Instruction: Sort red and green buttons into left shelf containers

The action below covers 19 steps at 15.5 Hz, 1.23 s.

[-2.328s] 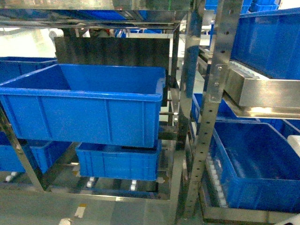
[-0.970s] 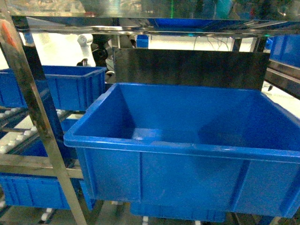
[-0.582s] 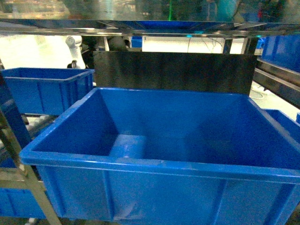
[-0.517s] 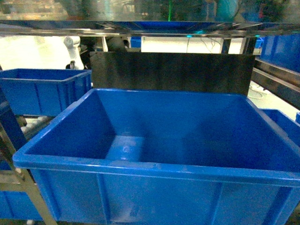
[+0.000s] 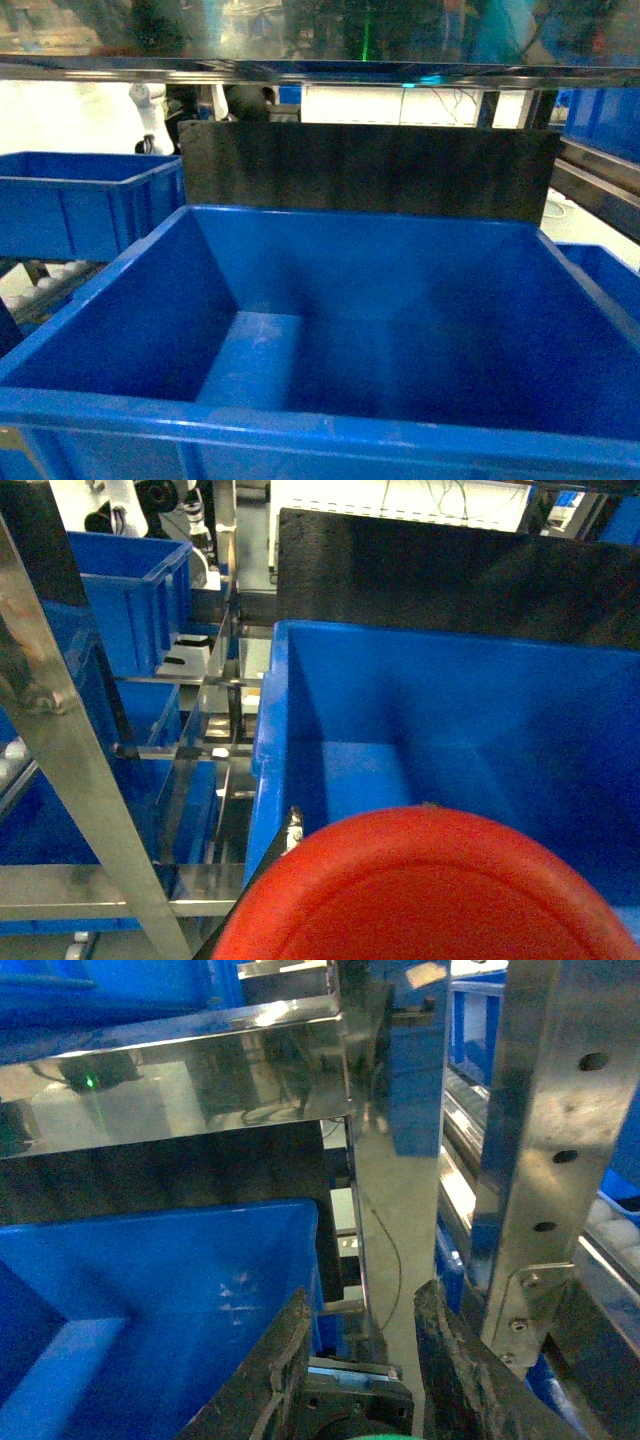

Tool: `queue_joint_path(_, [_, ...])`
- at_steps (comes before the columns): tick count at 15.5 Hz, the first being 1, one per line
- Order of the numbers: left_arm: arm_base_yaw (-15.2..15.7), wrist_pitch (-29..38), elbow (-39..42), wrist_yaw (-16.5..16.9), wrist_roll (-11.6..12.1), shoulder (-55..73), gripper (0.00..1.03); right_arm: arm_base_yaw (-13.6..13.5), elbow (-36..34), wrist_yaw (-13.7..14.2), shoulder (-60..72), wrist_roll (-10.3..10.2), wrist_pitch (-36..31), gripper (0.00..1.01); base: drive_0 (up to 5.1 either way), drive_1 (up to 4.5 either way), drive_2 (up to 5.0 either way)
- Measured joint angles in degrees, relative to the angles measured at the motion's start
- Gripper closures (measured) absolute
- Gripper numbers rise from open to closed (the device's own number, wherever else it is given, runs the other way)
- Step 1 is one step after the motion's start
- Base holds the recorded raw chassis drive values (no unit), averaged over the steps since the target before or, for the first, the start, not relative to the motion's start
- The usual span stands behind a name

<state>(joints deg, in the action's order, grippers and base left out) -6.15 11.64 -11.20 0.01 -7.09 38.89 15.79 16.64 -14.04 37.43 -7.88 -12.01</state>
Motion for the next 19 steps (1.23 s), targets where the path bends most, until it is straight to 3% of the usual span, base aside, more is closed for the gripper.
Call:
queue_joint_path(6, [0.0,0.0,0.0,0.0,0.0,0.0,0.78,-0.2,0.0,-1.0,0.3,0.0,-0.1,0.72,0.0,0.0,0.0])
queue_joint_path(13, [0.0,0.0,0.0,0.0,0.0,0.0,0.78,-11.2,-1.5,-3.6,2.2,-0.2,-2.6,0.72,0.0,0.0,0.0])
queue_joint_path(19, [0.0,0.0,0.0,0.0,0.0,0.0,0.78,-19.4,-3.0,-5.4,18.5,-2.4,-14.0,0.72,0.0,0.0,0.0])
